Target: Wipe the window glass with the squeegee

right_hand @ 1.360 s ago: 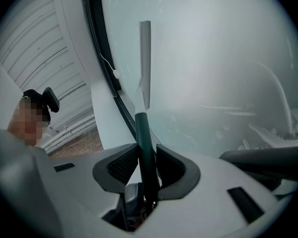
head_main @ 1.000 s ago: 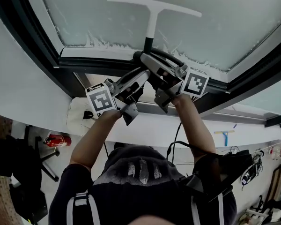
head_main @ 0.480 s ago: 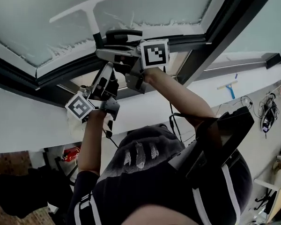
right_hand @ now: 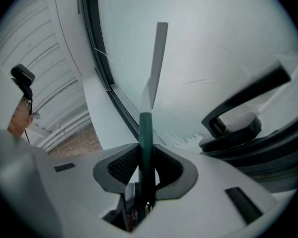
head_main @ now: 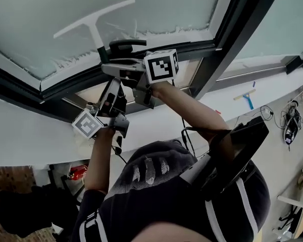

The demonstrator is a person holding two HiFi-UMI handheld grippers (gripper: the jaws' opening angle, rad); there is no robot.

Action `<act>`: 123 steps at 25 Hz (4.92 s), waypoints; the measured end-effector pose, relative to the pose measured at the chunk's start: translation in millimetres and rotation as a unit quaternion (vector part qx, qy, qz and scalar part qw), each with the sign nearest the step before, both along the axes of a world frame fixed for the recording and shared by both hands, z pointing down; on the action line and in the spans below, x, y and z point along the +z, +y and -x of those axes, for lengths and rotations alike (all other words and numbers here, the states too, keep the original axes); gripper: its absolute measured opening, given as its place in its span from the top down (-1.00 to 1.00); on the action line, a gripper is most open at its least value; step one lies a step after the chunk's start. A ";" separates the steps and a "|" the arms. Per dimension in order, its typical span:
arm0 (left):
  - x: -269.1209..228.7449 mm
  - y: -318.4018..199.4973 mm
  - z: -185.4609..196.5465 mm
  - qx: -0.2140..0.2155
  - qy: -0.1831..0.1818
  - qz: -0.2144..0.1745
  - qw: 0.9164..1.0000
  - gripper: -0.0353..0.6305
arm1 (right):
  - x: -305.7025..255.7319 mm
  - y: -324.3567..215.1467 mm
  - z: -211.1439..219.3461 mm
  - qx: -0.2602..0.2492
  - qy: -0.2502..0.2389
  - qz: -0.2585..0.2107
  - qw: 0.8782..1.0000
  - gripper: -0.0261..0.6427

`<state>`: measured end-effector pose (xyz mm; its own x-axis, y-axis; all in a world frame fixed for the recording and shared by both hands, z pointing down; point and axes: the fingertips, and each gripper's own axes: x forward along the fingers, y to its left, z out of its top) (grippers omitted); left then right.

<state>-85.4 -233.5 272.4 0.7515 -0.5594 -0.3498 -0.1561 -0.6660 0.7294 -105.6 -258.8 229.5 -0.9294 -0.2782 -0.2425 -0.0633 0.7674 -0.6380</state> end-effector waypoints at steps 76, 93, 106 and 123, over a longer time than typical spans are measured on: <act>-152.8 -47.6 -254.6 0.134 0.003 -0.133 0.982 0.61 | -157.4 -35.0 -272.4 0.168 -0.090 -0.111 0.975 0.63; -96.2 -26.2 -242.8 0.175 -0.028 -0.102 0.979 0.61 | -97.0 -17.0 -264.0 0.219 -0.090 -0.062 0.970 0.63; -44.8 -10.8 -244.2 0.170 -0.037 -0.060 0.983 0.61 | -46.6 -4.7 -264.5 0.207 -0.090 -0.022 0.974 0.63; 38.2 -9.7 -225.4 0.084 -0.051 0.017 0.995 0.61 | 9.3 1.2 -257.6 0.093 -0.104 0.018 0.990 0.63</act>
<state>139.9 -243.2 310.6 0.8665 -0.4321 -0.2501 -0.1187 -0.6649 0.7374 152.0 -257.6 238.8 -0.7921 -0.4513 -0.4109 -0.0653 0.7321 -0.6781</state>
